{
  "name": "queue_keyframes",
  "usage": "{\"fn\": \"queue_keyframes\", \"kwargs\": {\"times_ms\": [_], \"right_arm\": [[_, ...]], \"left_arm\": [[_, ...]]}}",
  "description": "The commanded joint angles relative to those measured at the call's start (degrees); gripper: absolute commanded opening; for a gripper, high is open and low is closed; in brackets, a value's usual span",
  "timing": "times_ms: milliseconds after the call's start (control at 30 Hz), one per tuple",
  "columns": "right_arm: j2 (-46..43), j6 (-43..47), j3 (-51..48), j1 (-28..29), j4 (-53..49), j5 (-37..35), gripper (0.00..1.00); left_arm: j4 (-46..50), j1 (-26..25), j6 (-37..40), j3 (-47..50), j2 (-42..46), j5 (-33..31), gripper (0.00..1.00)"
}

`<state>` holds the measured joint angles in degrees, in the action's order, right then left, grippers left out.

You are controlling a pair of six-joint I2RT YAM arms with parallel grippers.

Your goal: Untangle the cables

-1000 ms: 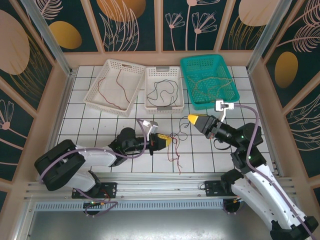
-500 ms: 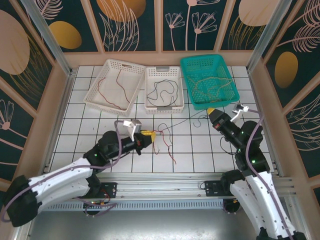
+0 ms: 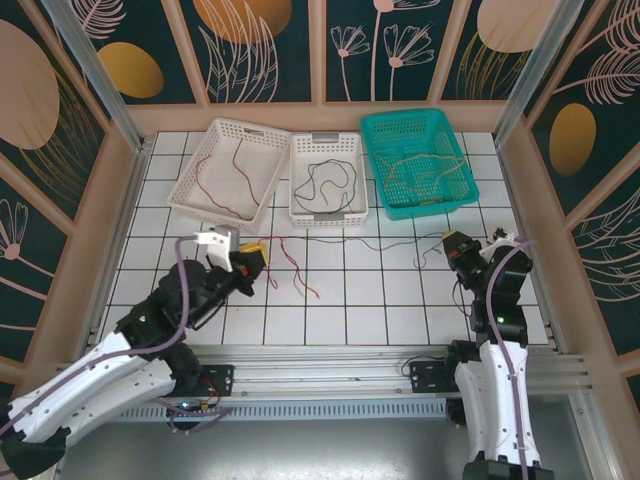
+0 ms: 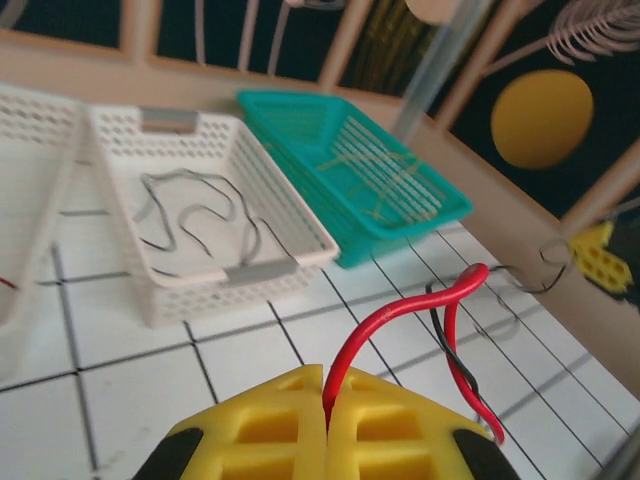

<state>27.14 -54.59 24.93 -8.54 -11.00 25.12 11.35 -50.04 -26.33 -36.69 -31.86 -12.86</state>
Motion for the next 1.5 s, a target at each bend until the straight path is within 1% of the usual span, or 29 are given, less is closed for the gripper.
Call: {"fn": "queue_keyframes", "kwargs": {"times_ms": [0, 133, 267, 333, 467, 633, 733, 867, 933, 1033, 1200, 1467], "right_arm": [[-0.43, -0.46, -1.10, -1.13, 0.13, 3.35, 0.00], [-0.70, 1.16, -0.68, -1.65, -2.71, -0.14, 0.00], [-1.00, 0.92, -1.68, -1.84, -2.98, -1.43, 0.00], [-1.05, 0.72, -2.44, -1.92, -2.24, -1.00, 0.00], [-1.26, 0.70, -3.08, -1.98, -2.44, -1.27, 0.00], [-1.39, 1.31, -3.05, -2.03, -2.99, -1.13, 0.00], [-1.73, 1.60, -2.89, -2.01, -3.77, -1.57, 0.00], [-2.56, 2.05, -2.68, -2.71, -5.64, -2.62, 0.00], [-2.61, 2.05, -2.82, -2.91, -6.17, -2.78, 0.00], [-2.71, 1.97, -2.96, -3.36, -6.99, -3.05, 0.00], [-2.64, 2.10, -2.26, -5.07, -10.21, -4.73, 0.00], [-2.55, 1.74, -1.91, -7.95, -12.97, -6.15, 0.00]], "left_arm": [[11.50, -0.28, 2.16, -6.06, 1.95, -10.66, 0.00], [16.97, -0.33, 4.34, -12.98, 2.87, -16.91, 0.00], [20.67, -0.33, 6.31, -18.61, 2.53, -20.67, 0.00], [21.57, -0.35, 6.62, -20.22, 2.17, -22.21, 0.00], [21.46, -0.29, 8.39, -21.49, 0.79, -25.15, 0.00], [17.98, -0.30, 12.37, -22.18, -3.18, -28.33, 0.00], [15.09, -0.30, 14.62, -22.88, -5.75, -28.16, 0.00], [12.39, -0.19, 17.73, -23.08, -8.26, -30.04, 0.00], [11.41, 0.32, 18.52, -23.17, -8.95, -29.60, 0.00], [10.15, 2.11, 20.16, -22.99, -9.45, -29.18, 0.00], [9.69, 9.03, 21.88, -23.23, -9.75, -24.34, 0.00], [10.96, 9.66, 25.10, -23.52, -9.74, -27.87, 0.00]]}}
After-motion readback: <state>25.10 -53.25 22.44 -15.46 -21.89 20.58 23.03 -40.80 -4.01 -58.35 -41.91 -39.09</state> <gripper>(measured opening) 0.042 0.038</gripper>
